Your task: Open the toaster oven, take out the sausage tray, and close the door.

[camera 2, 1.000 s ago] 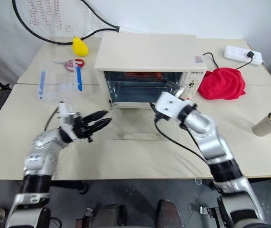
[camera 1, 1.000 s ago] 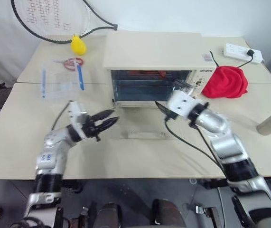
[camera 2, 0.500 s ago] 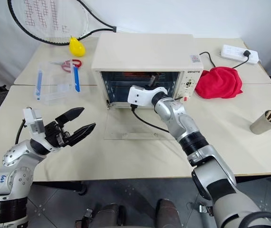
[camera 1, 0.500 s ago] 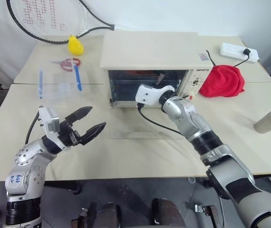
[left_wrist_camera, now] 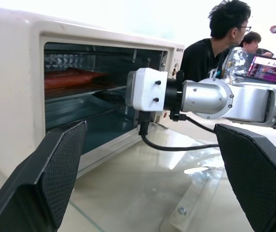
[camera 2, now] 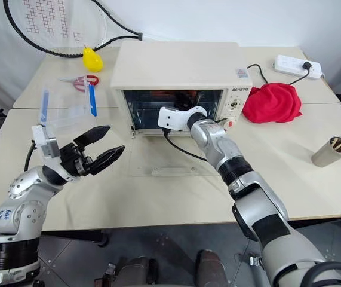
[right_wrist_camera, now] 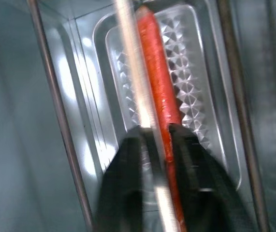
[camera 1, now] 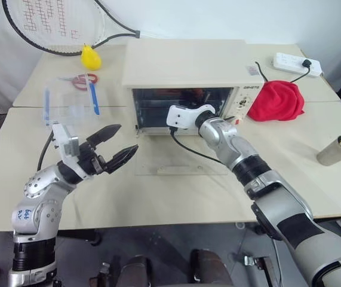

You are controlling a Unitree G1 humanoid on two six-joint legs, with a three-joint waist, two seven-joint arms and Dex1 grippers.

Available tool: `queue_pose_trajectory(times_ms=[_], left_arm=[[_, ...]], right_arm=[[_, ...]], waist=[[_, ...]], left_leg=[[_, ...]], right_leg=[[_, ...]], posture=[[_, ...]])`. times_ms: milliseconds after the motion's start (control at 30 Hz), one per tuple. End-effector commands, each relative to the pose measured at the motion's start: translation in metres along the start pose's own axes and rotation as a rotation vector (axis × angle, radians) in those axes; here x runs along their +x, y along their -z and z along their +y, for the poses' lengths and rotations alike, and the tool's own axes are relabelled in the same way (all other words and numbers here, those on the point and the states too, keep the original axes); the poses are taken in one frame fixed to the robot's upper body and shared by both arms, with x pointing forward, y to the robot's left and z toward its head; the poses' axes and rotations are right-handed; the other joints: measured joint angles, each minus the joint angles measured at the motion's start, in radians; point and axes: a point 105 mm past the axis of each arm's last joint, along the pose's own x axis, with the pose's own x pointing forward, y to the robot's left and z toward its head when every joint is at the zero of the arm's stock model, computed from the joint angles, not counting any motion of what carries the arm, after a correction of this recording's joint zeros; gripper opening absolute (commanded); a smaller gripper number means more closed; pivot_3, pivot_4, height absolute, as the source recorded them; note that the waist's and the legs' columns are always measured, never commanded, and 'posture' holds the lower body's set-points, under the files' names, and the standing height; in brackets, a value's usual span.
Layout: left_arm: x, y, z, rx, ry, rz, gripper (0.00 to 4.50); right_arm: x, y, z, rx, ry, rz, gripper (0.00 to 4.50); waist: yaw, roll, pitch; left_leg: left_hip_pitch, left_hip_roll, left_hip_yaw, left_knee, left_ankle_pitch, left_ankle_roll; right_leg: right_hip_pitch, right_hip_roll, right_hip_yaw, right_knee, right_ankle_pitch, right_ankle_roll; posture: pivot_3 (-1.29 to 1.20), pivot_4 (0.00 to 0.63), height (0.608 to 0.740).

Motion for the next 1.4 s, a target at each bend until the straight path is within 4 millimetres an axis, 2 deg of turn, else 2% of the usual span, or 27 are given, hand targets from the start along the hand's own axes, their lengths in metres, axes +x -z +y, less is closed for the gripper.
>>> queue_pose_trajectory(times_ms=[33, 167, 300, 467, 600, 900, 1033, 1200, 1300, 1400], left_arm=[[0.007, -0.01, 0.001, -0.002, 0.042, -0.035, 4.5], [0.015, -0.016, 0.01, -0.009, 0.072, -0.057, 4.5], [0.032, -0.022, 0.021, -0.008, 0.113, -0.069, 4.5], [0.043, -0.022, 0.027, -0.004, 0.142, -0.053, 4.5], [0.059, -0.021, 0.034, -0.013, 0.17, -0.052, 4.5], [0.067, -0.036, 0.05, -0.037, 0.121, -0.129, 4.5], [0.068, -0.036, 0.049, -0.04, 0.132, -0.122, 4.5], [0.06, -0.033, 0.054, -0.046, 0.132, -0.101, 4.5], [0.057, -0.031, 0.055, -0.053, 0.144, -0.083, 4.5], [0.055, -0.029, 0.055, -0.064, 0.156, -0.073, 4.5]], right_arm=[[0.002, -0.009, -0.023, 0.031, 0.081, -0.042, 0.01], [0.0, -0.013, -0.025, 0.022, 0.08, -0.071, 0.01], [-0.004, -0.016, -0.028, 0.004, 0.077, -0.101, 0.01], [-0.007, -0.017, -0.03, -0.012, 0.073, -0.112, 0.01], [-0.018, -0.038, -0.039, -0.044, 0.074, -0.21, 0.01], [-0.027, -0.043, -0.032, -0.058, 0.015, -0.238, 0.01], [-0.047, -0.051, -0.019, -0.034, -0.035, -0.272, 0.01], [-0.075, -0.054, -0.008, -0.025, -0.081, -0.268, 0.01], [-0.094, -0.049, 0.0, -0.019, -0.116, -0.249, 0.01], [-0.105, -0.043, -0.003, -0.028, -0.114, -0.226, 0.01]], waist=[[0.0, 0.0, 0.0], [0.001, 0.0, 0.0], [0.002, 0.0, 0.0], [-0.001, 0.0, 0.0], [0.001, 0.0, 0.0], [-0.013, 0.0, 0.0], [-0.014, 0.0, 0.0], [-0.015, -0.001, 0.0], [-0.009, -0.001, 0.0], [0.005, -0.001, 0.0]], left_leg=[[0.0, 0.0, 0.0, 0.0, 0.0, 0.0], [0.0, 0.0, 0.0, 0.0, 0.0, 0.0], [-0.001, 0.0, 0.0, 0.0, 0.0, 0.0], [-0.002, -0.001, 0.001, -0.001, 0.0, 0.0], [-0.003, -0.001, 0.001, -0.002, 0.0, 0.0], [-0.011, 0.0, 0.003, 0.001, 0.001, -0.001], [-0.012, 0.0, 0.003, 0.002, 0.001, -0.001], [-0.012, 0.0, 0.002, 0.002, 0.001, -0.001], [-0.012, 0.0, 0.003, 0.002, 0.001, -0.001], [-0.012, -0.001, 0.003, 0.003, 0.001, -0.001]], right_leg=[[0.0, 0.0, 0.0, 0.0, 0.0, 0.0], [0.0, 0.0, 0.0, 0.0, 0.0, 0.0], [0.0, 0.0, -0.001, 0.0, 0.0, 0.0], [-0.001, 0.0, -0.003, 0.0, 0.0, 0.0], [-0.001, 0.0, -0.005, 0.0, 0.0, 0.0], [-0.011, 0.0, -0.008, 0.005, 0.0, 0.0], [-0.011, 0.0, -0.008, 0.005, 0.0, 0.0], [-0.011, 0.0, -0.009, 0.005, 0.0, 0.0], [-0.011, 0.0, -0.008, 0.005, 0.0, 0.0], [-0.011, -0.001, -0.008, 0.005, 0.0, 0.0]], posture=[[0.0, 0.15, 0.74], [0.0, 0.15, 0.74], [0.0, 0.15, 0.74], [0.0, 0.15, 0.74], [0.0, 0.15, 0.74], [0.0, 0.15, 0.74], [0.0, 0.15, 0.74], [0.0, 0.15, 0.74], [0.0, 0.15, 0.74], [0.0, 0.15, 0.74]])
